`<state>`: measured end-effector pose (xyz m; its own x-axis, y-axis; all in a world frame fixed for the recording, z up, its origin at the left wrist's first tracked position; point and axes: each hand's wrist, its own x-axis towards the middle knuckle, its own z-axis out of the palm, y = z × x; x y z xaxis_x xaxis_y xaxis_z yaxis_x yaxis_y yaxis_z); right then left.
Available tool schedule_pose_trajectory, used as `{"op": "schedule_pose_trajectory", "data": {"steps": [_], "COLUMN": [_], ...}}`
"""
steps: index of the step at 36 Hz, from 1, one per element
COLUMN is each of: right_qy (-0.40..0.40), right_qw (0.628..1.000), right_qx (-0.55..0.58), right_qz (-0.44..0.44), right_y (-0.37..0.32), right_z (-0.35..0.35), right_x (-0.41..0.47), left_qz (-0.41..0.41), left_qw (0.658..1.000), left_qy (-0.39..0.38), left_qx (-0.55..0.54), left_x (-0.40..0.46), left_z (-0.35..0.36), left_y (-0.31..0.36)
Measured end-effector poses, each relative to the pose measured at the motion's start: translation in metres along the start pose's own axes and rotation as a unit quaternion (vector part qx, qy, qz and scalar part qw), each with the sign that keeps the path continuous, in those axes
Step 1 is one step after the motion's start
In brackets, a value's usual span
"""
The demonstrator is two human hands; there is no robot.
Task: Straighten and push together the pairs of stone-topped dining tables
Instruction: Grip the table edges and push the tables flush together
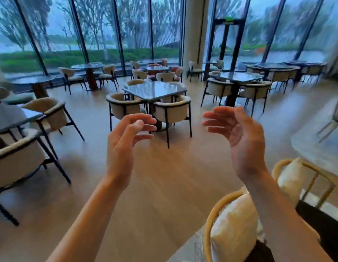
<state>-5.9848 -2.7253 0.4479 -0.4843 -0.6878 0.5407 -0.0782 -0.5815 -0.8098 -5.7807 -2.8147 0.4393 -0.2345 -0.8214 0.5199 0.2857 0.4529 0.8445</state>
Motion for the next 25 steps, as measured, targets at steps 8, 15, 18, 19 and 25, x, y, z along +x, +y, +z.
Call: {"op": "schedule_pose_trajectory", "data": {"steps": [8, 15, 18, 19, 25], "right_qy": [0.019, 0.067, 0.094, 0.105, 0.190], "right_qw": [0.997, 0.996, 0.994, 0.993, 0.981], "right_qx": [-0.039, -0.027, -0.034, -0.036, -0.023], "right_qz": [-0.057, -0.044, -0.033, -0.031, -0.037], "right_y": [0.123, 0.234, 0.258, 0.264, 0.301], "right_z": [-0.011, -0.032, -0.051, -0.060, -0.131], "right_x": [0.156, 0.295, 0.339, 0.355, 0.462], "left_qz": [0.001, -0.024, -0.028, -0.027, -0.022], "left_qw": [1.000, 0.999, 0.997, 0.997, 0.985], "left_qy": [-0.018, -0.032, -0.064, -0.076, -0.166], "left_qx": [0.006, 0.030, 0.016, 0.009, -0.044], "left_x": [0.161, 0.316, 0.379, 0.399, 0.506], "left_z": [-0.004, 0.029, 0.068, 0.084, 0.199], "left_y": [-0.140, -0.237, -0.268, -0.278, -0.360]}}
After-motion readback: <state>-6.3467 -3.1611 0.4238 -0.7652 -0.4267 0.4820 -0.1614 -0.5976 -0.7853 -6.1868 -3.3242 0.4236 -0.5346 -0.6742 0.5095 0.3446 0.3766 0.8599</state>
